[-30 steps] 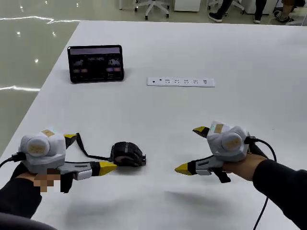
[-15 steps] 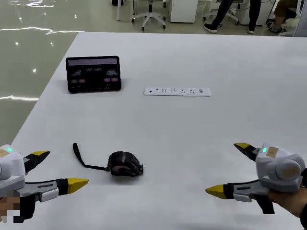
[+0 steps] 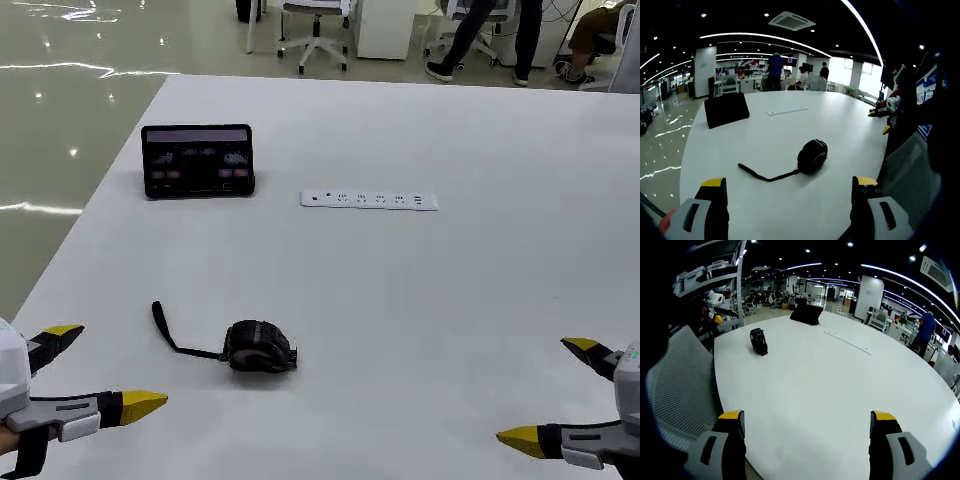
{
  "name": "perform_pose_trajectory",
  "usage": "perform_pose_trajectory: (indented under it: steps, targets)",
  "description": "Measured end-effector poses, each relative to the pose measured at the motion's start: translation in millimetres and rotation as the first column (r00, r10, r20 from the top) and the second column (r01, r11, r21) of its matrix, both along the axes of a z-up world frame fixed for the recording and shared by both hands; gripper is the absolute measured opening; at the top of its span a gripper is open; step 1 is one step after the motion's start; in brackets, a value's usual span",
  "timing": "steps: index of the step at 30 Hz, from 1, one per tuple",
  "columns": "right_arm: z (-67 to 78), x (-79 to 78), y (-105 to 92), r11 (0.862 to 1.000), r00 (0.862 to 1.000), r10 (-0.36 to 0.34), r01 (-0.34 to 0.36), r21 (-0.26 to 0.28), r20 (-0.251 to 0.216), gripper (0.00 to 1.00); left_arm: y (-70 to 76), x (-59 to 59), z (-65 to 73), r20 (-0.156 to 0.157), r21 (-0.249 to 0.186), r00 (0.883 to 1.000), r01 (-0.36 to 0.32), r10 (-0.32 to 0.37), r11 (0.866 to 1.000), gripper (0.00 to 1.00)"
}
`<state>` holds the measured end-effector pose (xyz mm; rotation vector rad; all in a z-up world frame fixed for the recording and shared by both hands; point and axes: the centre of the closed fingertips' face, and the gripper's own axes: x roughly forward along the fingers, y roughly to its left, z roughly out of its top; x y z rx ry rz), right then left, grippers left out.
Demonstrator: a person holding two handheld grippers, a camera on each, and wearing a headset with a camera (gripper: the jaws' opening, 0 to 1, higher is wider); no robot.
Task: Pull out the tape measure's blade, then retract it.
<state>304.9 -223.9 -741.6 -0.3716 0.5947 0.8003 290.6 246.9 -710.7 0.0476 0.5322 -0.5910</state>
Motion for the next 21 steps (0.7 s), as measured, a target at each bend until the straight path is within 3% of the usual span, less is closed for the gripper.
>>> perform_pose_trajectory:
  steps: [7, 14, 21]
  targets:
    - [-4.6, -6.0, -2.5, 1.000, 1.000, -0.003, 0.003, -0.016, -0.005, 1.00, 4.1, -3.2, 1.3, 0.001, 0.005, 1.000, 0.007, -0.007, 1.000, 1.00]
    - [0.1, -13.2, -1.6, 1.000, 1.000, -0.020, 0.020, -0.009, -0.008, 1.00, 5.3, -10.3, -5.9, -0.021, 0.010, 1.000, 0.005, -0.005, 1.000, 1.00]
    - [-7.2, -23.9, -0.2, 1.000, 1.000, -0.017, 0.016, -0.014, -0.017, 1.00, 5.2, -16.8, -12.2, -0.035, 0.000, 0.999, 0.004, -0.004, 1.000, 1.00]
